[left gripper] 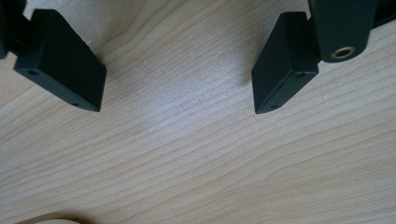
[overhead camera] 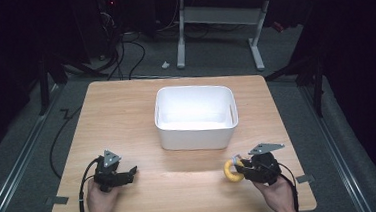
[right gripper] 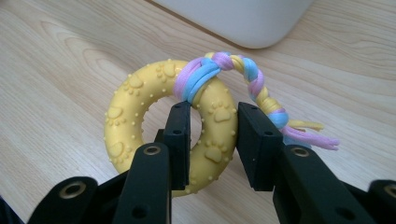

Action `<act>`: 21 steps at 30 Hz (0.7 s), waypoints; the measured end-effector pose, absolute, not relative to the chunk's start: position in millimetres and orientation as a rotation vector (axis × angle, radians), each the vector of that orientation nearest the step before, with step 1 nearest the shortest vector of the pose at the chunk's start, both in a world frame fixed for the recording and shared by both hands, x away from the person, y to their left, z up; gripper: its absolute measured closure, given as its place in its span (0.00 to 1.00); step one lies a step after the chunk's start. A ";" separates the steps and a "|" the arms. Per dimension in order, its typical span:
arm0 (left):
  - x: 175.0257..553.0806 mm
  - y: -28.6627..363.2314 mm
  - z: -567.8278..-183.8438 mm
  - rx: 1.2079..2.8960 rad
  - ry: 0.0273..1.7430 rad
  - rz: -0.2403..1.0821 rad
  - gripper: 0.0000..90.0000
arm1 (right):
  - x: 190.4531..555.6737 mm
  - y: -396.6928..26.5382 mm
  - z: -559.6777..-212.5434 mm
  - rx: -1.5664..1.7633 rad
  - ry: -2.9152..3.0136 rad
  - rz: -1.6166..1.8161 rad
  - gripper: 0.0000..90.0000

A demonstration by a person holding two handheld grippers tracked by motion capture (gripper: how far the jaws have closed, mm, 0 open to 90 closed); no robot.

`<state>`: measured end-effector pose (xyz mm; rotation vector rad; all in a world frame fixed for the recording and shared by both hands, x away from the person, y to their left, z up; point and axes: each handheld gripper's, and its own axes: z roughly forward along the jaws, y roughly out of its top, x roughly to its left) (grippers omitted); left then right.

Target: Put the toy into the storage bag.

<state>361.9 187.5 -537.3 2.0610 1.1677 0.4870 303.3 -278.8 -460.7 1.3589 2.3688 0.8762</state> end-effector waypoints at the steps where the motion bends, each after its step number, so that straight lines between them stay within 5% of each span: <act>1: 361.9 187.4 -537.3 2.060 1.168 0.487 0.20 | 302.8 -281.7 -460.1 1.362 2.362 0.876 0.74; 21: 361.9 187.4 -537.3 2.060 1.168 0.487 0.20 | 298.8 -317.5 -441.4 1.455 2.250 0.884 0.74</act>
